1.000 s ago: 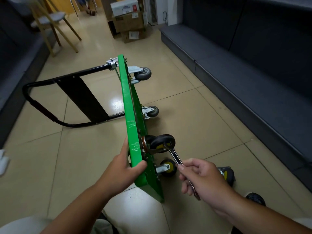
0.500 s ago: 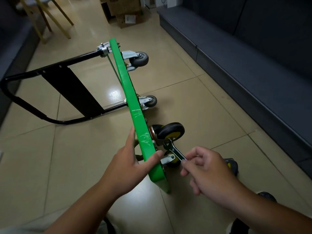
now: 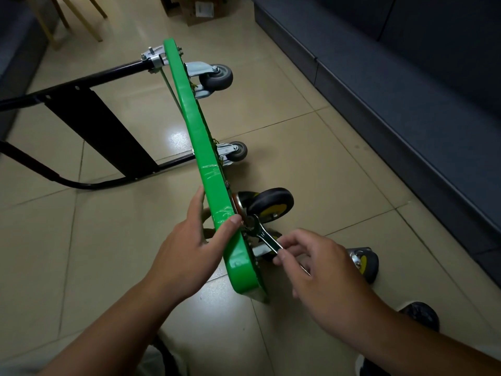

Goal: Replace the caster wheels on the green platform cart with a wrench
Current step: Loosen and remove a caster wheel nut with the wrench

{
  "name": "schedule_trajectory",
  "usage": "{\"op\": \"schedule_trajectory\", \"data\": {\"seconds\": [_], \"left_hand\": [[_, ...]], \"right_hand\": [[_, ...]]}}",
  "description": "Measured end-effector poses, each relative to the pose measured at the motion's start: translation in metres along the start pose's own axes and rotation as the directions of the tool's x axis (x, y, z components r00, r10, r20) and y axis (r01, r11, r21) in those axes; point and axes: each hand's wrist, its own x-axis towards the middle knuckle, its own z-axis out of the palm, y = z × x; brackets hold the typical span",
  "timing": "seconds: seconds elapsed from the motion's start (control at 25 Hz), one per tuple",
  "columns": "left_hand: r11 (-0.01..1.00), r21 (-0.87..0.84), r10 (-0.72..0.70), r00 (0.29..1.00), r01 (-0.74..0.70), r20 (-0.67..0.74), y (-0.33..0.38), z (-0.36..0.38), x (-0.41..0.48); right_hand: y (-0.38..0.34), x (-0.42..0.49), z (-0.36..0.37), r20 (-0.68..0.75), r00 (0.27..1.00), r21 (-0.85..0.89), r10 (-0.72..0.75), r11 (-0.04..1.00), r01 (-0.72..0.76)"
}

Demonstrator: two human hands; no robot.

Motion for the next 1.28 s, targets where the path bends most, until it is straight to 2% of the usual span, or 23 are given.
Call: {"op": "schedule_trajectory", "data": {"seconds": [0.08, 0.24, 0.4, 0.56, 0.64, 0.96, 1.28], "left_hand": [[1.0, -0.028, 0.011, 1.0, -0.011, 0.002, 0.0, 0.0, 0.001], [0.997, -0.068, 0.03, 0.999, -0.029, 0.012, -0.003, 0.0, 0.003], [0.989, -0.134, 0.064, 0.998, -0.062, 0.011, -0.007, 0.002, 0.005], [0.977, -0.2, 0.085, 0.996, -0.08, 0.02, -0.01, 0.004, 0.006], [0.969, -0.233, 0.093, 0.995, -0.083, 0.03, -0.011, 0.003, 0.006], [0.945, -0.319, 0.107, 0.989, -0.068, 0.105, -0.01, -0.001, 0.007], [0.94, -0.339, 0.097, 0.988, -0.051, 0.122, -0.01, -0.002, 0.008]], "right_hand": [[-0.002, -0.002, 0.004, -0.005, 1.0, 0.021, -0.019, 1.0, 0.019], [-0.008, -0.005, 0.008, 0.007, 0.999, 0.175, -0.038, 0.984, 0.036], [-0.006, -0.008, 0.012, 0.043, 0.998, 0.211, -0.044, 0.977, 0.034], [-0.007, -0.016, 0.025, 0.161, 0.987, 0.358, 0.013, 0.931, -0.071], [-0.003, -0.018, 0.03, 0.17, 0.985, 0.415, 0.013, 0.906, -0.084], [0.012, -0.009, 0.035, 0.106, 0.992, 0.436, 0.064, 0.894, -0.104], [0.015, 0.0, 0.04, -0.006, 0.999, 0.418, 0.031, 0.908, -0.026]]}}
